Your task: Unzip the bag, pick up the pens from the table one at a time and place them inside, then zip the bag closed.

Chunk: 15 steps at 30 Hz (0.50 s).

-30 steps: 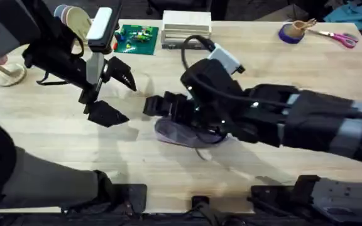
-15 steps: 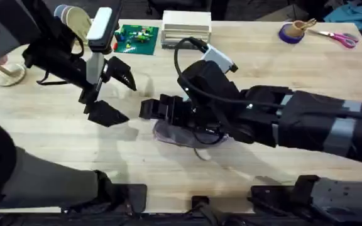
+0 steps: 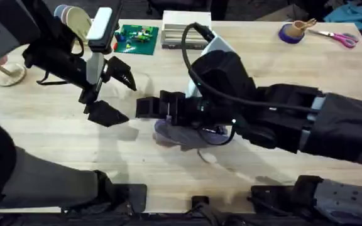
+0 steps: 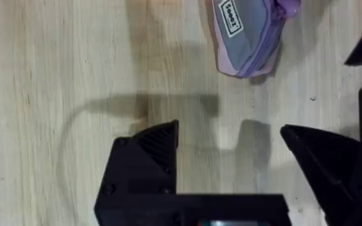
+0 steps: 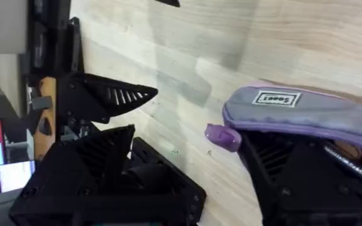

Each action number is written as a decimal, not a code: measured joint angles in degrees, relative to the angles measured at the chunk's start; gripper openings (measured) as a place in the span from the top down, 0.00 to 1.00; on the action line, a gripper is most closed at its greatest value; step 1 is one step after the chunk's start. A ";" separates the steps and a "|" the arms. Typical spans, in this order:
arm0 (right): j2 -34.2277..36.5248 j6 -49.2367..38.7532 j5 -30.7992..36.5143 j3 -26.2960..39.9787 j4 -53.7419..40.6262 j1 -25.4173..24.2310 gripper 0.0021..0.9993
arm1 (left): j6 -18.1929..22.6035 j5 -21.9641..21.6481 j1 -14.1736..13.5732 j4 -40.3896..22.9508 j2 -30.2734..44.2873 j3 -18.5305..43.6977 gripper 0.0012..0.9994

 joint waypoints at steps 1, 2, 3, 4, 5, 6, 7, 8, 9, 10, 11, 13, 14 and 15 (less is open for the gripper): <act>-0.20 -0.07 -0.03 -0.02 -0.06 0.00 0.00 | 0.00 -0.02 0.00 0.00 0.00 0.00 0.01; -0.73 -0.17 -0.20 -0.11 -0.17 0.00 0.00 | 0.00 0.00 0.00 0.00 -0.02 0.00 0.01; -1.02 -0.26 -0.20 -0.22 -0.19 0.00 0.00 | 0.00 -0.02 0.00 0.00 0.00 0.00 0.01; -1.35 -0.28 -0.20 -0.36 -0.25 0.00 0.00 | 0.01 0.00 0.00 0.00 0.00 0.00 0.01; -1.75 -0.29 -0.19 -0.45 -0.32 0.00 0.00 | 0.00 0.00 0.00 0.00 -0.02 0.00 0.01; -2.19 -0.29 -0.20 -0.50 -0.32 0.00 0.00 | 0.00 -0.02 0.00 0.02 0.00 0.00 0.01; -2.75 -0.31 -0.18 -0.50 -0.25 0.00 0.00 | 0.01 0.00 0.00 0.00 0.00 0.00 0.01; -3.46 -0.31 -0.20 -0.50 -0.10 0.00 0.00 | 0.00 0.00 0.00 0.02 -0.02 0.00 0.01; -4.33 -0.33 -0.20 -0.50 0.07 0.00 0.00 | 0.00 -0.02 0.00 0.02 0.00 0.00 0.01; -5.07 -0.33 -0.20 -0.50 0.04 0.00 0.00 | 0.00 0.00 0.00 0.02 -0.01 0.00 0.01; -5.80 -0.37 -0.20 -0.50 -0.07 0.00 0.00 | 0.00 0.00 0.00 0.01 0.00 0.00 0.01; -7.33 -0.51 -0.20 -0.50 -0.72 0.00 0.00 | 0.00 -0.01 0.00 0.02 0.00 0.00 0.01; -7.96 -0.68 -0.20 -0.50 -1.19 0.00 0.00 | 0.00 -0.01 0.00 0.00 0.00 0.00 0.01; -8.50 -0.93 -0.20 -0.50 -1.71 0.00 0.00 | 0.00 -0.02 0.00 0.00 0.00 0.00 0.01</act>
